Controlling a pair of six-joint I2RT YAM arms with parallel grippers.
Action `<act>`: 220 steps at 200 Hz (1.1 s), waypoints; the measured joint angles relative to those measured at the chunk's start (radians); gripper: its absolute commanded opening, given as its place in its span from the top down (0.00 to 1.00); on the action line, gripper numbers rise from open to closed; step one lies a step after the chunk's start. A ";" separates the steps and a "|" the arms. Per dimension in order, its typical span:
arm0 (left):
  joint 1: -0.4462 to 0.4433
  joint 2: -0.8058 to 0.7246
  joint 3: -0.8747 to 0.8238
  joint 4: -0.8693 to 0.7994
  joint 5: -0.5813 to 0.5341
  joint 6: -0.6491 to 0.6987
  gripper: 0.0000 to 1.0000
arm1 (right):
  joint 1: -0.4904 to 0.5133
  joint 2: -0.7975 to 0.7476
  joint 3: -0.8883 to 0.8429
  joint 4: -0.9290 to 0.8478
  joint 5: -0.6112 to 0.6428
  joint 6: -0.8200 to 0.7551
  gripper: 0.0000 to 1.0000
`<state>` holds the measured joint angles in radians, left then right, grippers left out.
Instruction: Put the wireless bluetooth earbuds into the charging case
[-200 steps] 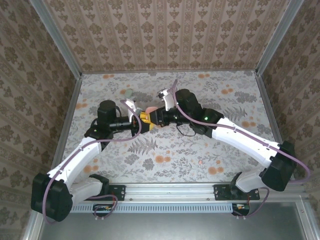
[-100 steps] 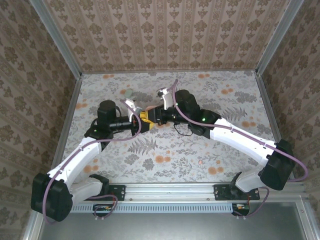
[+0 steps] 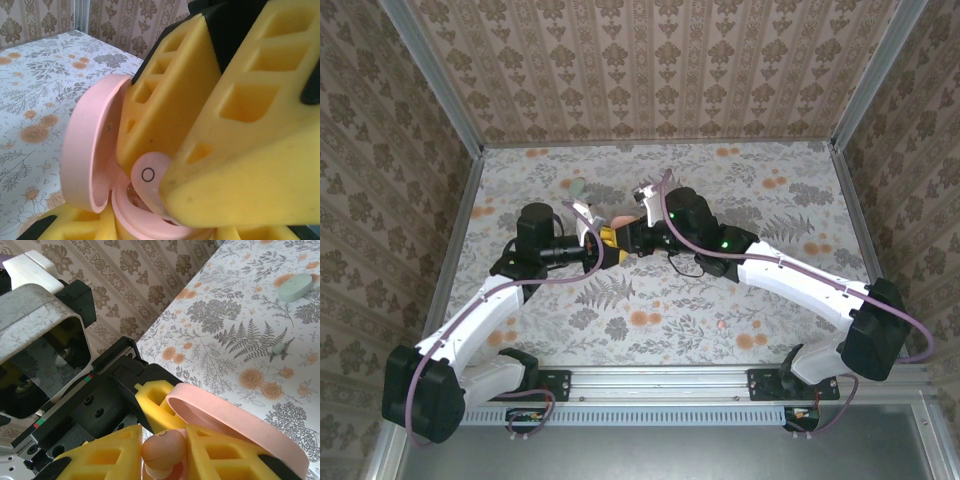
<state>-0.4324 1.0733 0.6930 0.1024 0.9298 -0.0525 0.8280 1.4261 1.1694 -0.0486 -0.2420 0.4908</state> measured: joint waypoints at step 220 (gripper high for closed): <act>0.000 -0.008 0.000 0.019 -0.015 0.024 0.92 | 0.001 -0.085 0.001 -0.111 0.051 0.040 0.51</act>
<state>-0.4324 1.0649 0.6930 0.1215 0.9146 -0.0288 0.8291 1.3415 1.1706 -0.1596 -0.1905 0.5308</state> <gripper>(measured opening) 0.332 0.493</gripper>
